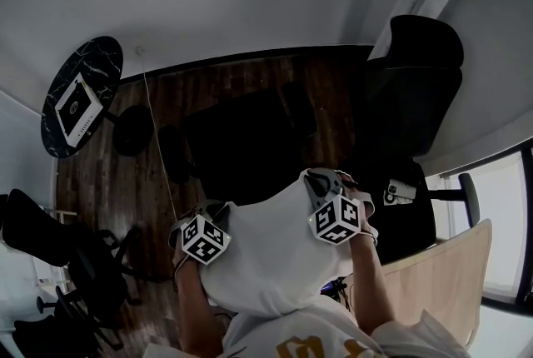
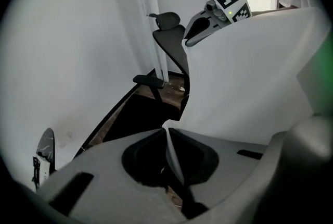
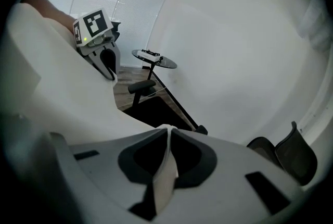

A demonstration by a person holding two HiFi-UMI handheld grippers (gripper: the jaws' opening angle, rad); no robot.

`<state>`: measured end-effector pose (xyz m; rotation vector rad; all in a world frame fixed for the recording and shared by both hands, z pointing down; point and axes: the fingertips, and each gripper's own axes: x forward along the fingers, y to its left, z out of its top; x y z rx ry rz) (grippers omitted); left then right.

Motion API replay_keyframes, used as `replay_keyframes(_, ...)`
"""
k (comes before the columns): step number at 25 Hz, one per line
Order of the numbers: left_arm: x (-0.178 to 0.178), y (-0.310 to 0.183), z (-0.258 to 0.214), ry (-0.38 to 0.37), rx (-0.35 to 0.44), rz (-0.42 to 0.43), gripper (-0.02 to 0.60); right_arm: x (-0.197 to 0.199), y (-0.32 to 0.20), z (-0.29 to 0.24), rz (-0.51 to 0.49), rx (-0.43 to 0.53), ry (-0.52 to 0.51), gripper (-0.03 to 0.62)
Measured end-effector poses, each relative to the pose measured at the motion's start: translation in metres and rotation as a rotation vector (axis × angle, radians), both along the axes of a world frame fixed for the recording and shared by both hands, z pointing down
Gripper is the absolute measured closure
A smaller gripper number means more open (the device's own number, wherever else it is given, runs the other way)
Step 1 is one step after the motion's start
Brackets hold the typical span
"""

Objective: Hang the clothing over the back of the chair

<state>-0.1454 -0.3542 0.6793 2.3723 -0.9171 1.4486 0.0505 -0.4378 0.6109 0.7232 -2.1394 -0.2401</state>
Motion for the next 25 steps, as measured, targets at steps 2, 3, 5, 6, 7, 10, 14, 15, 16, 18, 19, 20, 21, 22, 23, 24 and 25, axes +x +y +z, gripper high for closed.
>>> replay_keyframes(2,0.001,0.003,0.003,0.015,-0.023,-0.007,0.549,-0.001,0.002,0.005,-0.007,-0.031,0.006,0.56)
replay_keyframes(3,0.002,0.004,0.004,0.014,-0.026,-0.005,0.513,-0.001,0.003,0.007,-0.01,-0.051,0.008,0.556)
replay_keyframes(5,0.002,0.004,0.004,0.002,-0.014,0.003,0.492,0.0,0.004,0.01,-0.009,-0.082,0.012,0.526)
replay_keyframes(6,0.002,0.004,0.004,0.004,-0.01,0.0,0.491,0.001,0.004,0.01,-0.005,-0.087,0.01,0.52)
replay_keyframes(7,0.0,0.004,0.003,0.014,-0.012,-0.008,0.485,0.001,0.004,0.009,0.003,-0.086,0.004,0.519)
replay_keyframes(10,-0.008,0.003,-0.003,0.054,-0.008,-0.055,0.428,0.006,0.003,0.001,0.033,-0.079,-0.022,0.519)
replay_keyframes(14,-0.025,-0.001,-0.015,0.045,0.038,-0.121,0.409,0.016,0.008,-0.003,0.063,-0.088,-0.022,0.486)
replay_keyframes(15,-0.028,-0.002,-0.018,0.054,0.045,-0.139,0.394,0.019,0.009,-0.003,0.071,-0.09,-0.021,0.463)
replay_keyframes(16,-0.029,-0.002,-0.022,0.068,0.048,-0.156,0.394,0.022,0.01,-0.005,0.08,-0.094,-0.024,0.456)
replay_keyframes(18,-0.029,0.0,-0.03,0.096,0.058,-0.179,0.394,0.028,0.012,-0.008,0.099,-0.115,-0.042,0.454)
replay_keyframes(19,-0.03,0.001,-0.034,0.108,0.064,-0.187,0.394,0.031,0.013,-0.01,0.109,-0.124,-0.05,0.448)
replay_keyframes(20,-0.03,0.003,-0.039,0.121,0.066,-0.196,0.399,0.034,0.014,-0.013,0.12,-0.125,-0.056,0.448)
replay_keyframes(21,-0.03,0.005,-0.044,0.133,0.066,-0.206,0.4,0.037,0.015,-0.017,0.13,-0.118,-0.06,0.45)
replay_keyframes(22,-0.031,0.007,-0.049,0.137,0.066,-0.217,0.41,0.041,0.016,-0.022,0.14,-0.109,-0.066,0.45)
replay_keyframes(23,-0.033,0.009,-0.054,0.134,0.072,-0.227,0.439,0.044,0.018,-0.027,0.15,-0.102,-0.076,0.454)
replay_keyframes(24,-0.035,0.012,-0.059,0.128,0.083,-0.237,0.482,0.046,0.021,-0.032,0.156,-0.099,-0.091,0.459)
replay_keyframes(25,-0.037,0.014,-0.064,0.126,0.095,-0.249,0.52,0.046,0.024,-0.038,0.158,-0.101,-0.112,0.464)
